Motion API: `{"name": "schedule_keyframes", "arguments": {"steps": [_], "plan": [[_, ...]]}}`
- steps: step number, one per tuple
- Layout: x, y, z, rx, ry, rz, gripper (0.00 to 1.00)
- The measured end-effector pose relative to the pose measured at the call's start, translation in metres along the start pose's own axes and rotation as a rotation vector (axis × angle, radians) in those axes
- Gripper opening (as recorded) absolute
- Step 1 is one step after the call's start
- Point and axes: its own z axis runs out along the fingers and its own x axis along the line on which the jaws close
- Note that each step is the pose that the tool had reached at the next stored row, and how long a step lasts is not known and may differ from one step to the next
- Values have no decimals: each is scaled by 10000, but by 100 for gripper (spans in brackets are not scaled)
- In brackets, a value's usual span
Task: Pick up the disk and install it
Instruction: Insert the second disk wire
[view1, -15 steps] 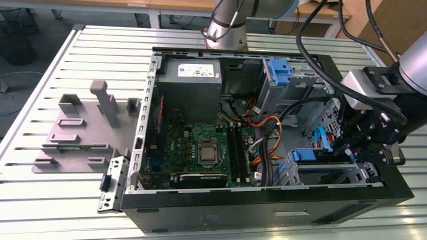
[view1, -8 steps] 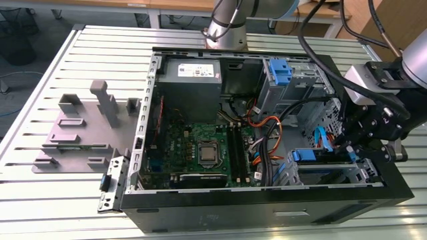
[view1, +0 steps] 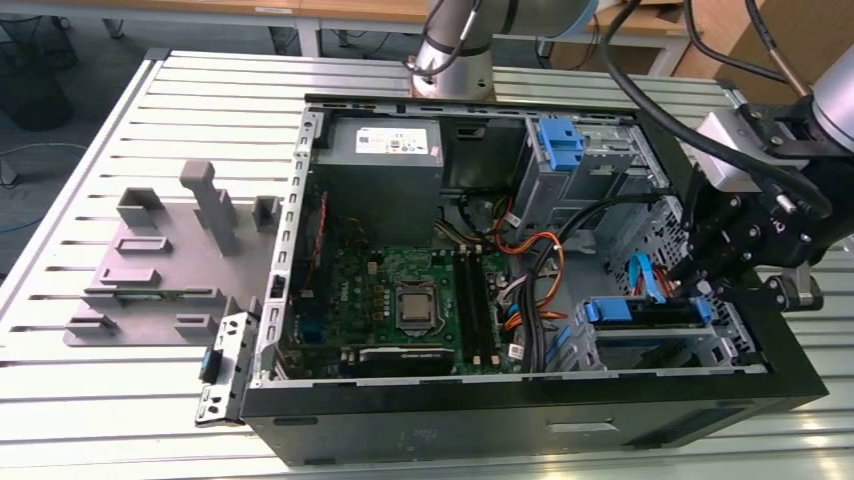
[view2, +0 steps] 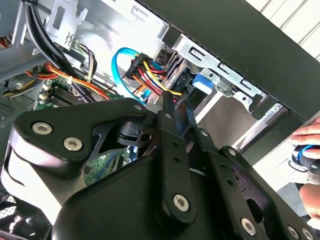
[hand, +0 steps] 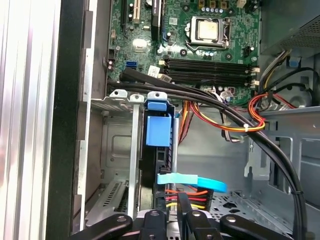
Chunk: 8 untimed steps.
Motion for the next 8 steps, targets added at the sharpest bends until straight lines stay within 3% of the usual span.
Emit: {"name": "schedule_keyframes", "arguments": {"steps": [8], "plan": [[-33,2,-99,0,-2,0,24]]}}
